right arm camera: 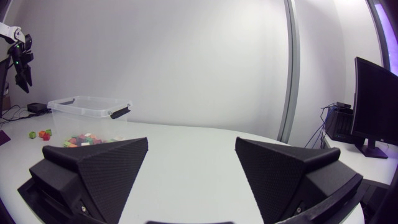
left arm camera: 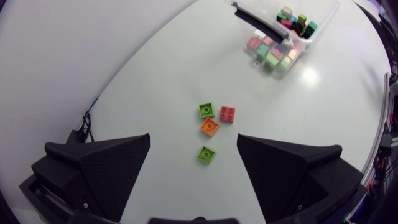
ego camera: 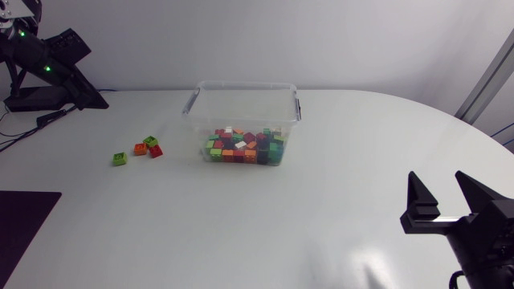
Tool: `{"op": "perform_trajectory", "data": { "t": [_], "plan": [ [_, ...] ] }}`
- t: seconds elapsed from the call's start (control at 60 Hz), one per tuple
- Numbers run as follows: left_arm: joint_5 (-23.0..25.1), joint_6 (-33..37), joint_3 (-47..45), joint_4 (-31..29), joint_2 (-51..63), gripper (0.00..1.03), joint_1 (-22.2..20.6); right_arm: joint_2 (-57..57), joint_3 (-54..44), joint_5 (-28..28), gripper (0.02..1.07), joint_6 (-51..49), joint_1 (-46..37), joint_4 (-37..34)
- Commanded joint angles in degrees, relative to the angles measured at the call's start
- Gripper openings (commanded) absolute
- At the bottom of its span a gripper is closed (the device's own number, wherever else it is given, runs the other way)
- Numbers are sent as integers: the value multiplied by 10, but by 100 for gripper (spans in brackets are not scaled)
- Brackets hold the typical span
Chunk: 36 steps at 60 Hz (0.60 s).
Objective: Place the duplo bricks in the container
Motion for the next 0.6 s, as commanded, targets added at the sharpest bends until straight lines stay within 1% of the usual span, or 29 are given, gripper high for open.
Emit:
{"op": "perform_trajectory", "data": {
  "t": [0.0, 0.05, 0.133, 0.217, 0.317, 0.417, 0.583],
  "plan": [
    [11, 77, -23, -3, 32, 97, 14, -3, -9, 0, 103, -12, -2, -5],
    [15, 127, -36, 7, 43, 97, 22, -3, -9, 0, 103, -12, -2, -5],
    [15, 169, -41, 22, 64, 97, 29, -3, -9, 0, 103, -12, -2, -5],
    [15, 181, -37, 27, 82, 97, 34, -3, -9, 0, 103, -12, -2, -5],
    [15, 231, -36, 37, 111, 98, 38, -3, -9, 0, 103, -12, -2, -5],
    [14, 260, -21, 39, 134, 98, 43, -3, -9, 0, 103, -12, -2, -5],
    [-34, 302, -5, 35, 168, 98, 40, -3, -9, 0, 103, -12, -2, -5]
  ]
}}
